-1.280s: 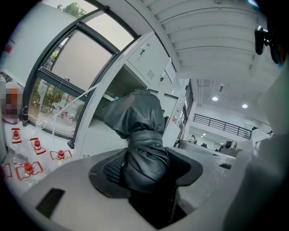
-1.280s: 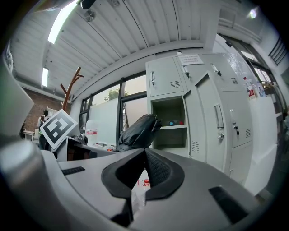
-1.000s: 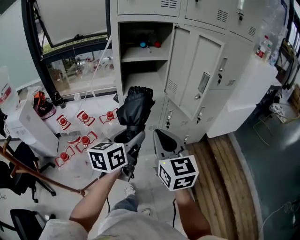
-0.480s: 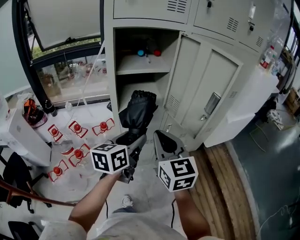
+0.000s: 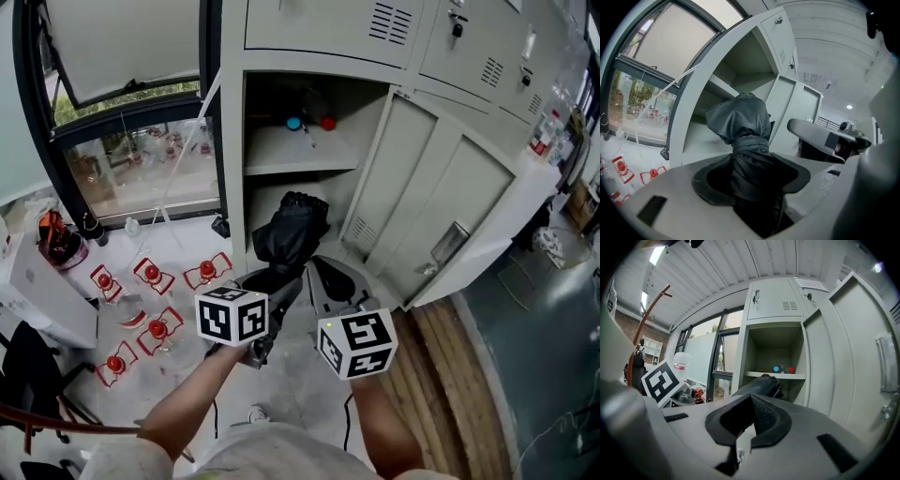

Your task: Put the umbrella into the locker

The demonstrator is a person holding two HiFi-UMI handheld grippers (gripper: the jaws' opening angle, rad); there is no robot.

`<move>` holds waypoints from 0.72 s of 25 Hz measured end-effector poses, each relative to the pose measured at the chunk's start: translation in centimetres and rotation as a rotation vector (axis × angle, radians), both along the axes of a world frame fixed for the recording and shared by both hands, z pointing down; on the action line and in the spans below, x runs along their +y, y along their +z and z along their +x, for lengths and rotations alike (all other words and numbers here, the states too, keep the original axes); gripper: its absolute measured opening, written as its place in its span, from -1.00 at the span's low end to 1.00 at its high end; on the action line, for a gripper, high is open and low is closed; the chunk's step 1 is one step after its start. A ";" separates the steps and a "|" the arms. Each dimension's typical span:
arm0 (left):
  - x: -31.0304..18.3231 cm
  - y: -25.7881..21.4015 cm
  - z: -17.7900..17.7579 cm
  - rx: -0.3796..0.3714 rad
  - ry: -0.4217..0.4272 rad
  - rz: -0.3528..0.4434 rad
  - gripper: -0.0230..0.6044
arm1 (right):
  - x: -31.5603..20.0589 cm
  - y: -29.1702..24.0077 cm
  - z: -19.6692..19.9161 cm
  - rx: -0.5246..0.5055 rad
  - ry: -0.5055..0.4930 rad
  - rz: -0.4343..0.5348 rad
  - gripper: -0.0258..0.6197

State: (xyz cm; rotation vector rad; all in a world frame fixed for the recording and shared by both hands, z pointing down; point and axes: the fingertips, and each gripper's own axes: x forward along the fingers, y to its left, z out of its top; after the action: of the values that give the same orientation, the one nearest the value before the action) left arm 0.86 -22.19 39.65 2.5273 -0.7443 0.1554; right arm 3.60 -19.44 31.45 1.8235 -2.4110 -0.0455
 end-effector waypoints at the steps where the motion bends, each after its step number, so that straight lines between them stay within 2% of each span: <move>1: -0.4 0.0 0.0 -0.002 0.009 0.002 -0.15 | -0.5 -0.1 -0.2 0.002 0.003 0.002 -0.91; 12: -3.9 0.8 1.3 -0.023 0.066 0.008 -0.15 | -3.6 1.3 0.1 0.013 0.054 -0.025 -0.91; 18: -5.6 1.4 2.7 -0.073 0.067 0.020 -0.15 | -5.2 1.3 0.9 0.036 0.040 -0.010 -0.91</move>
State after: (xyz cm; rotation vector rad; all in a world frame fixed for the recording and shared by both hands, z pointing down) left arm 3.58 -27.79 41.02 2.5788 -0.6925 0.2658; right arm 4.53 -24.60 32.72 1.8494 -2.3463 -0.0618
